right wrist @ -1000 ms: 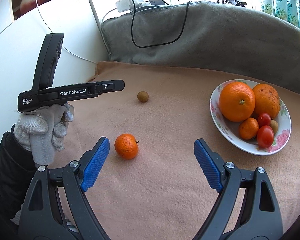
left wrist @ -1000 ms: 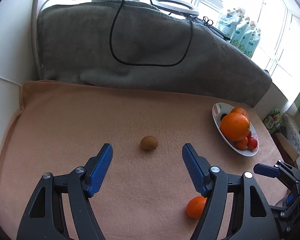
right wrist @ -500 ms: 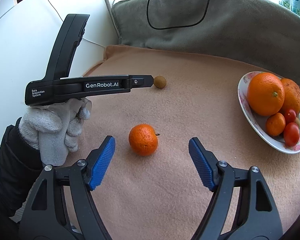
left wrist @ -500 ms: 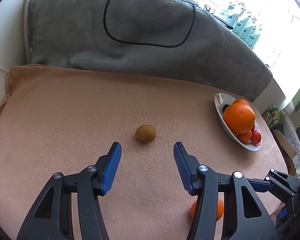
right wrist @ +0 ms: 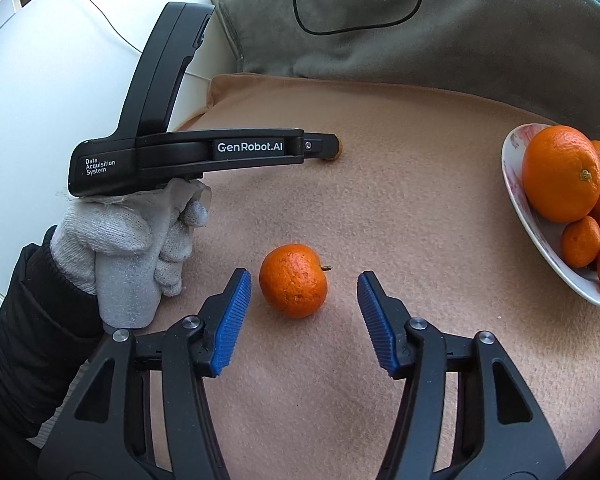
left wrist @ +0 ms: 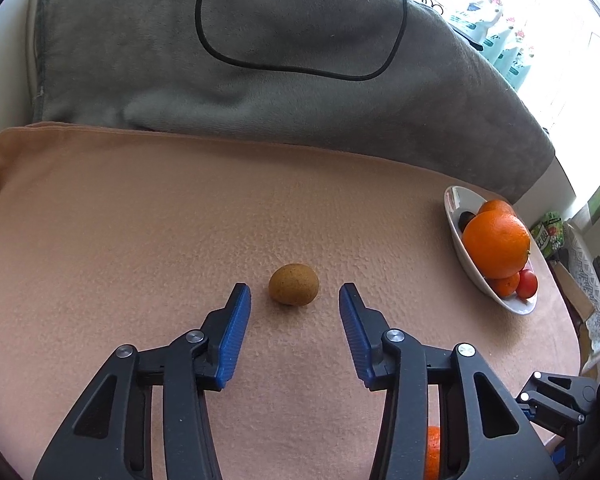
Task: Organize fruits
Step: 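Close the left gripper on the kiwi while the right closes on the mandarin, then carry the kiwi with the left gripper onto the plate while the right carries the mandarin there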
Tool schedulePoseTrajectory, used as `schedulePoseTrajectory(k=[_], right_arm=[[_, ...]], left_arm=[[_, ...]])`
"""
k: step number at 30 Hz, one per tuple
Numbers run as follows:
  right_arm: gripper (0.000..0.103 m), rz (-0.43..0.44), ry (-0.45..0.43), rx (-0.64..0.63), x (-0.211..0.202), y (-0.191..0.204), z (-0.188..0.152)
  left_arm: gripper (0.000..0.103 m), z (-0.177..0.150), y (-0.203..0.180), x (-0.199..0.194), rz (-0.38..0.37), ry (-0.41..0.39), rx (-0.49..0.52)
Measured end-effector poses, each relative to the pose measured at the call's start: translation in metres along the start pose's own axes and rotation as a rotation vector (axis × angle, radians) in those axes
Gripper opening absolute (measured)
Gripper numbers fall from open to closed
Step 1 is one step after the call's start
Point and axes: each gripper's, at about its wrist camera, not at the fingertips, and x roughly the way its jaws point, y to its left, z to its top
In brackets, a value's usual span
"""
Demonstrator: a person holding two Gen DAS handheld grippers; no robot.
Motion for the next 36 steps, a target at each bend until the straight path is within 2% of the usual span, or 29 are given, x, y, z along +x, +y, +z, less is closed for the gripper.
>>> schedulePoseTrajectory(k=[3,5,15,21,22,36], right_arm=[[0.057,-0.004,0.009,-0.004,0.001,0.001,-0.001],[0.052,-0.002,0.015,-0.003,0.002,0.001,-0.001],[0.050,0.006,0.032,0.005,0.013,-0.001,0.004],[0.041,0.015,0.038,0.008,0.014,0.000,0.002],[0.039,0.019,0.038,0.010,0.014,0.000,0.002],[0.038,0.013,0.008,0.025,0.005,-0.002,-0.001]], left_arm=[[0.042,0.002,-0.001,0.005,0.001,0.007,0.003],[0.041,0.002,-0.002,0.008,0.001,0.011,0.004],[0.035,0.006,-0.003,0.015,0.005,0.025,0.004],[0.027,0.007,-0.004,0.018,0.014,0.026,0.004],[0.027,0.007,-0.004,0.018,0.012,0.026,0.002],[0.027,0.008,-0.007,0.006,0.000,0.008,0.002]])
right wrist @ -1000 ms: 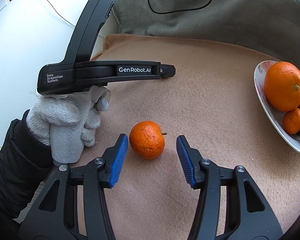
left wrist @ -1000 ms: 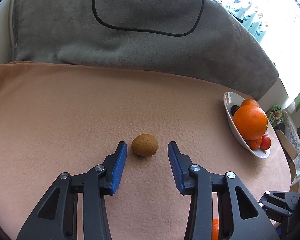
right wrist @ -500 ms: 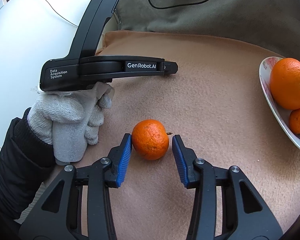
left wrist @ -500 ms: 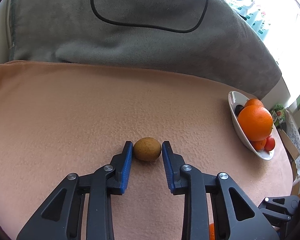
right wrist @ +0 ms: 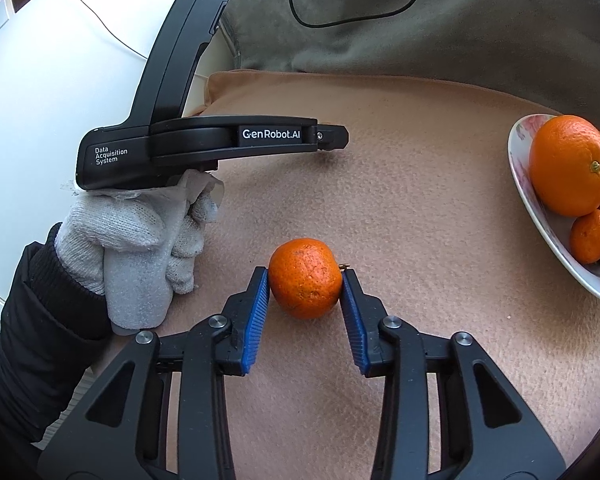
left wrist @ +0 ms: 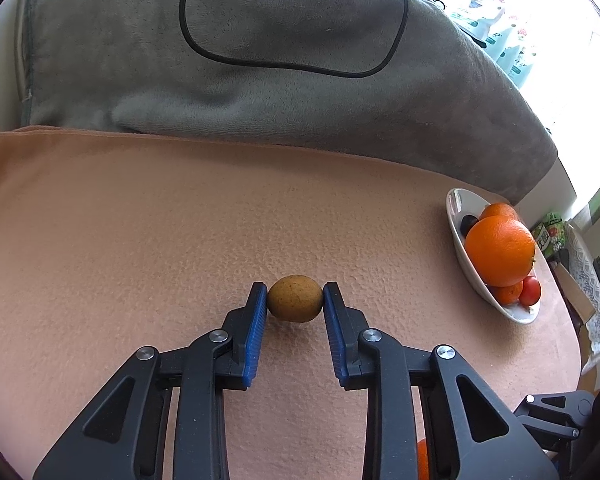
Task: Organize fruits
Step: 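Carry the kiwi with the left gripper onto the plate while the right carries the mandarin there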
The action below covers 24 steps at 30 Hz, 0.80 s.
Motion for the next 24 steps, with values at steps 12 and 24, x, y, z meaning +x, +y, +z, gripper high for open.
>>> schedulePoseTrajectory(k=[12,24], right_arm=[[0.038,-0.020,-0.058,0.021,-0.034,-0.015,-0.004],[0.038,-0.055,-0.118,0.058,-0.066,-0.042,-0.008]], left_arm=[[0.027,0.007,-0.027,-0.011,-0.015,-0.027,0.039],[0.027,0.016,-0.066,-0.022,-0.044,-0.067,0.105]])
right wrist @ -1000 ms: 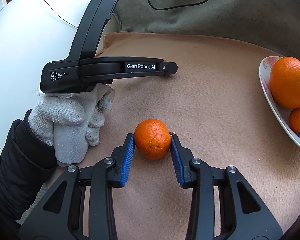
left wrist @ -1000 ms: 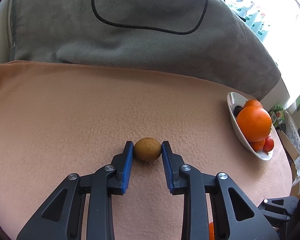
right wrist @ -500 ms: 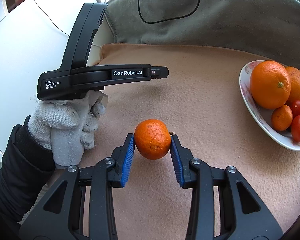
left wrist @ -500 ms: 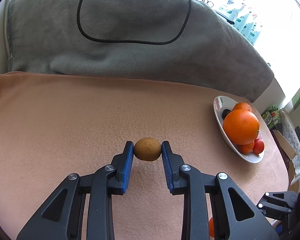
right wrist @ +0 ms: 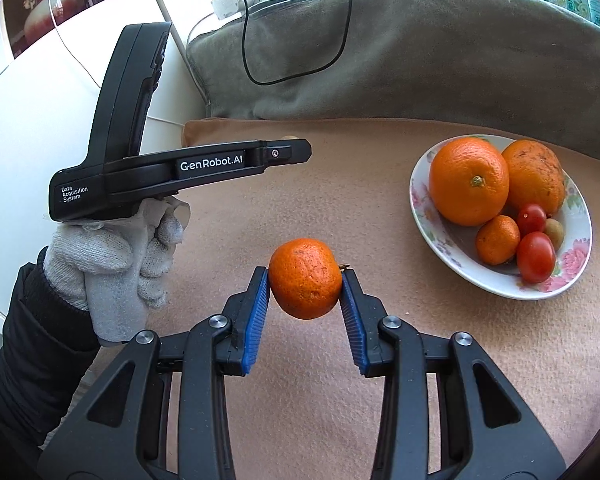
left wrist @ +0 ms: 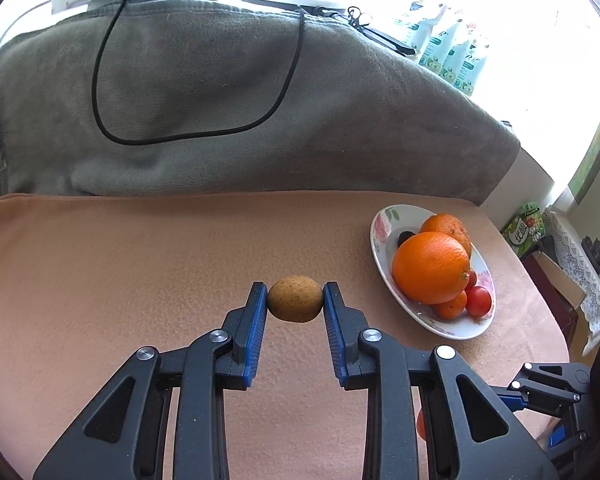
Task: Organize fruits
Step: 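Carry the kiwi with the left gripper onto the plate while the right carries the mandarin there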
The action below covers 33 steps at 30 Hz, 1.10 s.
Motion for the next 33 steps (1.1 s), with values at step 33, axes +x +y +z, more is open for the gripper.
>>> schedulePoseTrajectory(k=[33], right_arm=[[0.038,-0.208,-0.106,0.164,-0.050,-0.137,0.021]], left_arm=[[0.027,0.055,-0.085,0.070,-0.107,0.043,0.115]])
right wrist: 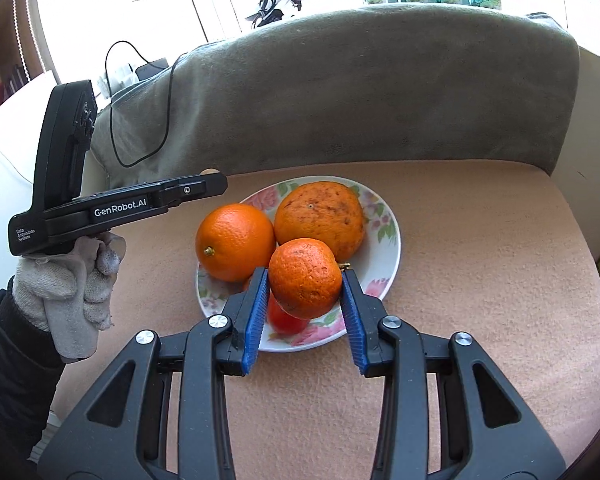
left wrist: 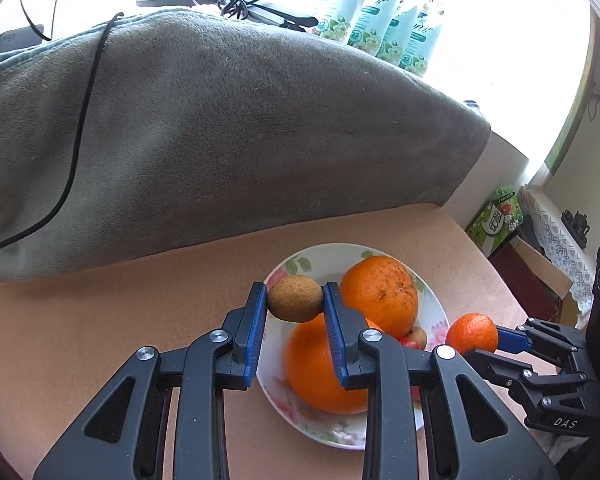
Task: Organize fruits
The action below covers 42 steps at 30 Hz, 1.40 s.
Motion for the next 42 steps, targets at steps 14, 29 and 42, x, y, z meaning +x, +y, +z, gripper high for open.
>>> schedulePoseTrajectory(k=[14,29,42], right_arm=[[0.038,-0.023,0.028,0.007,0.024,-0.020,0.009],[0.058,-0.009,-0.009,-0.013,0.018,-0.010,0.017],[0.068,-0.015,-0.053,-0.010,-0.007,-0.001,0.012]], left_arm=[[0.027,0.008,-0.009,0.014,-0.019,0.010,0.024],[0.035,0.011,-0.012,0.007,-0.025,0.000,0.029],[0.049,0.005,-0.018,-0.019,-0.017,-0.036,0.039]])
